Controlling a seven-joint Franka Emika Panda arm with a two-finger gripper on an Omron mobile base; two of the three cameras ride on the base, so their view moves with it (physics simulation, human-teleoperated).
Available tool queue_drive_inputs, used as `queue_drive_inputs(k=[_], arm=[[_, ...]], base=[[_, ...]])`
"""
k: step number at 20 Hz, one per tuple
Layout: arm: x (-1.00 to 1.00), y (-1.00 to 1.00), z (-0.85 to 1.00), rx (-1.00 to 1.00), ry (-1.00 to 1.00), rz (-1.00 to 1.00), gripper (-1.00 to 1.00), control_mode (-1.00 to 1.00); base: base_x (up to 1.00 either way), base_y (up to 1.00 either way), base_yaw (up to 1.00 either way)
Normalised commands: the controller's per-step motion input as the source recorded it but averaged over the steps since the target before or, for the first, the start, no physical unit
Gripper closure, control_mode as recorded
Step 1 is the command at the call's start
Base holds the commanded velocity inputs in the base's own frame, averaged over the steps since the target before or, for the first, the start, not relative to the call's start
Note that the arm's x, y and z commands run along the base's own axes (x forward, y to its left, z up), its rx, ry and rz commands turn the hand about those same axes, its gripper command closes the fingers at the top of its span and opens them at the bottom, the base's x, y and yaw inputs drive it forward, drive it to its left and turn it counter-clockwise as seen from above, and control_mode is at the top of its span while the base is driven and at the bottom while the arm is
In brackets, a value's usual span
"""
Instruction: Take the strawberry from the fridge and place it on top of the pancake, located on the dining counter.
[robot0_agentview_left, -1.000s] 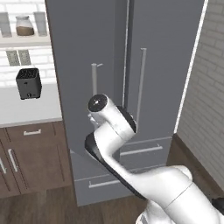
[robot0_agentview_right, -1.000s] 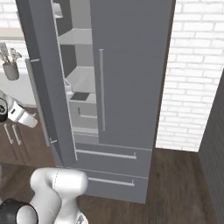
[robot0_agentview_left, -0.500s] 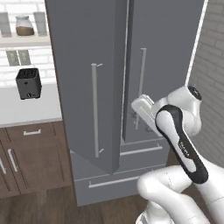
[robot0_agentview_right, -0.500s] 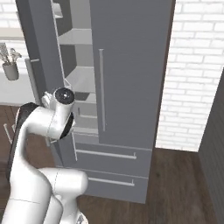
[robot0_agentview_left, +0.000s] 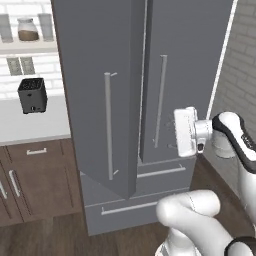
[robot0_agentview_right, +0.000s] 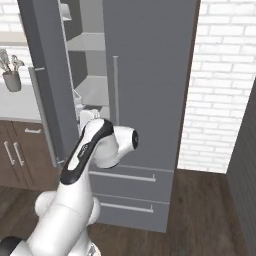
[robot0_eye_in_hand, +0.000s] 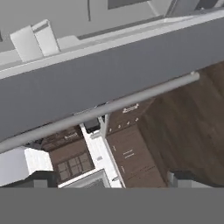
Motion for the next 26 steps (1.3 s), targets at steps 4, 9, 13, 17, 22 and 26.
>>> queue_drive_inputs(k=[4, 9, 13, 17, 22, 26], arm=[[0.69, 0.0, -0.24, 0.13, 0.01, 0.19, -1.0, -1.0], [0.54, 0.13, -0.25, 0.06, 0.0, 0.15, -1.0, -1.0], [0.67, 0.01, -0.14, 0.02, 0.0, 0.12, -1.0, -1.0], [0.49, 0.11, -0.28, 0.0, -0.04, 0.11, -1.0, -1.0], [0.15, 0.39, -0.37, 0.0, 0.0, 0.05, -1.0, -1.0], [0.01, 0.22, -0.08, 0.0, 0.0, 0.03, -1.0, -1.0]], base=[[0.0, 0.0, 0.0], [0.0, 0.0, 0.0], [0.0, 0.0, 0.0], [0.0, 0.0, 0.0], [0.0, 0.0, 0.0], [0.0, 0.0, 0.0]])
